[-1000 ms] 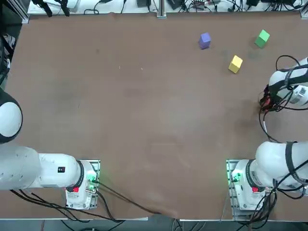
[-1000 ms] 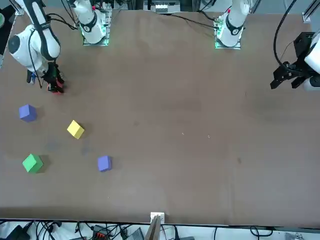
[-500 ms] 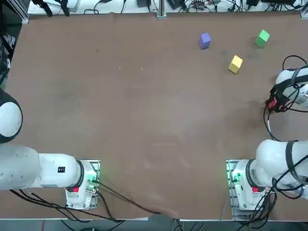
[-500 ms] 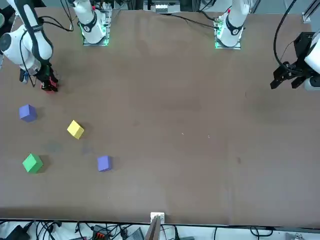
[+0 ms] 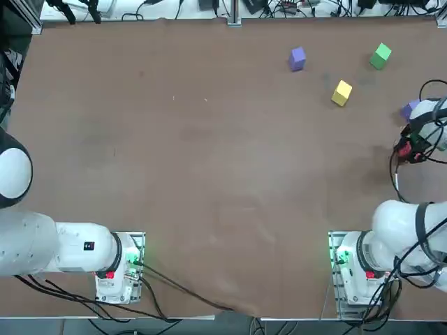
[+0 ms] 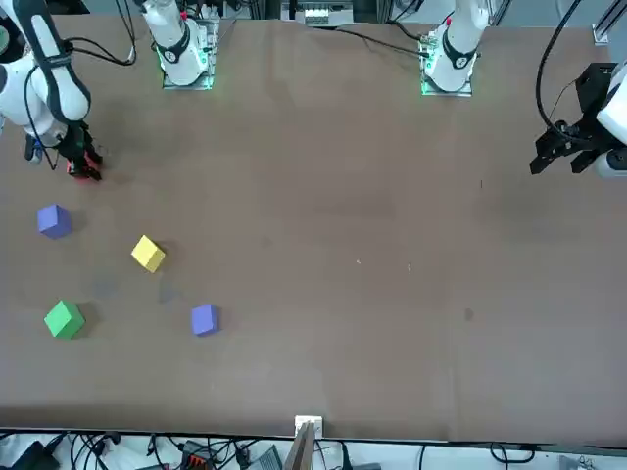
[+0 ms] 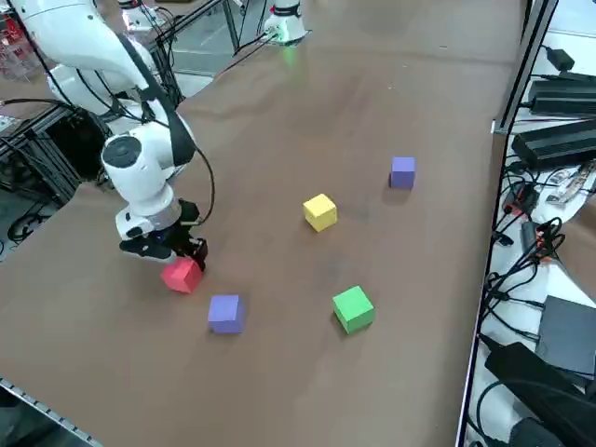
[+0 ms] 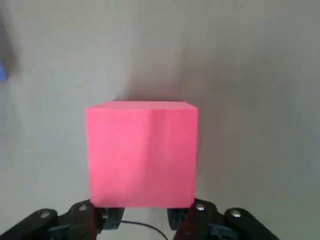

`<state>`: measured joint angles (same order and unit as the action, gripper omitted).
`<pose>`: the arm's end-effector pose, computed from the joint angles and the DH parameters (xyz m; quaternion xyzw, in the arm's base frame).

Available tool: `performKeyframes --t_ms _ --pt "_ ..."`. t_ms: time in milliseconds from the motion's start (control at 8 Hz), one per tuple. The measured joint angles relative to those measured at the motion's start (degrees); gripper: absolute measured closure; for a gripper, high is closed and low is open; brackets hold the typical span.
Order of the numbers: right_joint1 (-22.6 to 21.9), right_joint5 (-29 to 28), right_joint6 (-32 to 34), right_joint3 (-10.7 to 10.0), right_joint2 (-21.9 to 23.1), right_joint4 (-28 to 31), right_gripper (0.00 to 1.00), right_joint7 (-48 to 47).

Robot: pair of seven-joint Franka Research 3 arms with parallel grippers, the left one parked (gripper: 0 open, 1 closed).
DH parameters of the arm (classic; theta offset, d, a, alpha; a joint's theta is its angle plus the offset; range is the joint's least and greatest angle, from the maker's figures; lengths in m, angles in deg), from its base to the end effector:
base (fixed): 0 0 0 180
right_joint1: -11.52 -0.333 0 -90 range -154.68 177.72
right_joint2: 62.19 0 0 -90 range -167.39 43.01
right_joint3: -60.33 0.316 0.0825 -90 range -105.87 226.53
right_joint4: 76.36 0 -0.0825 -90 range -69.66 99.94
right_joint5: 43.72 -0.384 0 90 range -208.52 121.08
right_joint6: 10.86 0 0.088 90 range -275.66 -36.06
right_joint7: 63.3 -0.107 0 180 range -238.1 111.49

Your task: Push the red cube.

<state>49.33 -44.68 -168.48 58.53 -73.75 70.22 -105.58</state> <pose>0.3464 -0.2884 0.1926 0.7504 -0.6609 -0.0045 0.0001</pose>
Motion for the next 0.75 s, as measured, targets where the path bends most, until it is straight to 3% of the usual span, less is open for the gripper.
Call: performKeyframes --t_ms 750 --pt "4.9 0.0 0.0 0.0 -4.6 -6.4 0.51 2.3"
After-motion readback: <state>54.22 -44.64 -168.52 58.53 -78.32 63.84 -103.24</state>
